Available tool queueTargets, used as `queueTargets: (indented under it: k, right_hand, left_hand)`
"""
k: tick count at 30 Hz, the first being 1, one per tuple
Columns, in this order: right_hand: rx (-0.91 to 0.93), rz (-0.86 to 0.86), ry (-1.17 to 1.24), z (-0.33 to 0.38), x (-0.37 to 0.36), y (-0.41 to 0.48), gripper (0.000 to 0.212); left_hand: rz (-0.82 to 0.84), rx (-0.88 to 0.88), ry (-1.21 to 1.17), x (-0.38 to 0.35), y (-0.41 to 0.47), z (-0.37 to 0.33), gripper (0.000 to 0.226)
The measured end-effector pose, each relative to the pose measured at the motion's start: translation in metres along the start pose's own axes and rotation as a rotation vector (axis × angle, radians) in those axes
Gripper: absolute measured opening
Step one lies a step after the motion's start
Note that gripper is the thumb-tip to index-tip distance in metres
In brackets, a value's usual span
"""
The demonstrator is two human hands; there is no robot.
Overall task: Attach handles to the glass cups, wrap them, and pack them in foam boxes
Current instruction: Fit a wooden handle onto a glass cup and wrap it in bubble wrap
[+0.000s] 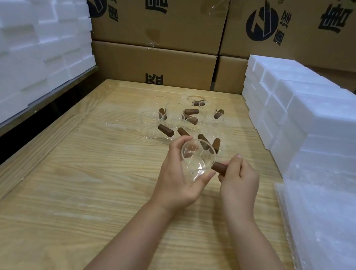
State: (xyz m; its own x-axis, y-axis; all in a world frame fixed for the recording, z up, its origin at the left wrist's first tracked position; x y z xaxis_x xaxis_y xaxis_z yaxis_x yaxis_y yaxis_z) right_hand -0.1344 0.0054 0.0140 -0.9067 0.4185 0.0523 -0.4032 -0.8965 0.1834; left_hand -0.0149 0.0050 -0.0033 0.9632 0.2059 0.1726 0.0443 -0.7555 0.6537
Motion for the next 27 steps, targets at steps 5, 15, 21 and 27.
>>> queueTargets:
  k: [5, 15, 21, 27]
  right_hand:
    - [-0.053, -0.014, 0.010, -0.001, 0.002, 0.003, 0.045]
    - [0.341, 0.032, -0.061, 0.012, -0.002, -0.013, 0.026]
    - [0.447, 0.217, -0.039, 0.016, -0.006, -0.020, 0.028]
    - [0.497, 0.354, 0.002, 0.020, -0.002, -0.020, 0.026]
  left_hand:
    - [0.009, -0.008, 0.050, -0.003, 0.000, -0.003, 0.066]
    - [-0.049, 0.357, -0.530, -0.001, 0.008, 0.001, 0.050]
    - [0.050, 0.610, -0.777, 0.003, 0.012, 0.003, 0.034]
    - [0.164, 0.687, -0.793, 0.006, 0.013, 0.007, 0.035]
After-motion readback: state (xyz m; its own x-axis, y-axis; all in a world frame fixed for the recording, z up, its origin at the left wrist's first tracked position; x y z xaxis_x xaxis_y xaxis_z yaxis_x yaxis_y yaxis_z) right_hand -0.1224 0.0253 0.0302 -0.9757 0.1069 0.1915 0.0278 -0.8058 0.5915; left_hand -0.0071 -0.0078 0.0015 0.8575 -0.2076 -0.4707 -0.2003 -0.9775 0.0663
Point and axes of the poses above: each hand's wrist, its own y-axis towards the middle knuckle, its own x-axis out of the back of the hand, z = x × y, the point moved 1 cm from there along y, towards the middle knuckle, and after that the axes turned 3 degrees about -x, right-handed, at the moved point
